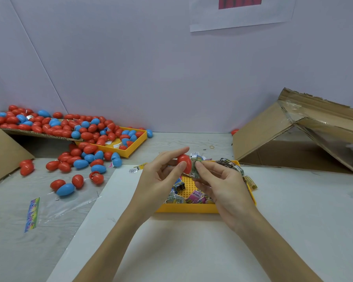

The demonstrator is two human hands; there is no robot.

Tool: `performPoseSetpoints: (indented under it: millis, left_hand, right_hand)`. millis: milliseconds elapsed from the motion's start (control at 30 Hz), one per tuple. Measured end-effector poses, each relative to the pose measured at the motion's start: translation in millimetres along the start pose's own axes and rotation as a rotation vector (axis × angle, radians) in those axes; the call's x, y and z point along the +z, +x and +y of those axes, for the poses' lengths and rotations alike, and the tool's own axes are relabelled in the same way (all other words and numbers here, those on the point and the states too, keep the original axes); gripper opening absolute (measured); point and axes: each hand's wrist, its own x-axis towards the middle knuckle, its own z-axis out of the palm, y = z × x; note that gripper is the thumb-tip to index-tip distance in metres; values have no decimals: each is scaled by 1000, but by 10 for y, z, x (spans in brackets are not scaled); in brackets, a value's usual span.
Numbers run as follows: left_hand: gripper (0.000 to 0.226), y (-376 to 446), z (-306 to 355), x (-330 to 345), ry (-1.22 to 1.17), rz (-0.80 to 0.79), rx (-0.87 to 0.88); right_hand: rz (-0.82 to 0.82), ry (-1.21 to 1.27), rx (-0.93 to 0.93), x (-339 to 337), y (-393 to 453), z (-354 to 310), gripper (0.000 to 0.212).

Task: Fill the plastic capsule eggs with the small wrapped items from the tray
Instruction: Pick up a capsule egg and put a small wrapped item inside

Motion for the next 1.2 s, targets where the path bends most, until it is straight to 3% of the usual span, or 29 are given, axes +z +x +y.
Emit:
performPoseSetpoints:
  millis: [567, 733, 900, 1200]
  left_hand:
    - [39, 9, 2, -22, 8, -2, -39]
    - [38, 14, 3, -18, 8, 18, -39]
    - [34, 17, -6, -33, 21, 16, -40]
    - [37, 15, -22, 2, -29, 39, 18]
  right_hand:
    - [25, -123, -91, 23, -22, 3, 38]
    - [2, -67, -55, 21, -24, -6, 33]
    - [32, -217, -159, 13, -23, 15, 17]
    - [55, -208, -188, 24, -30, 32, 16]
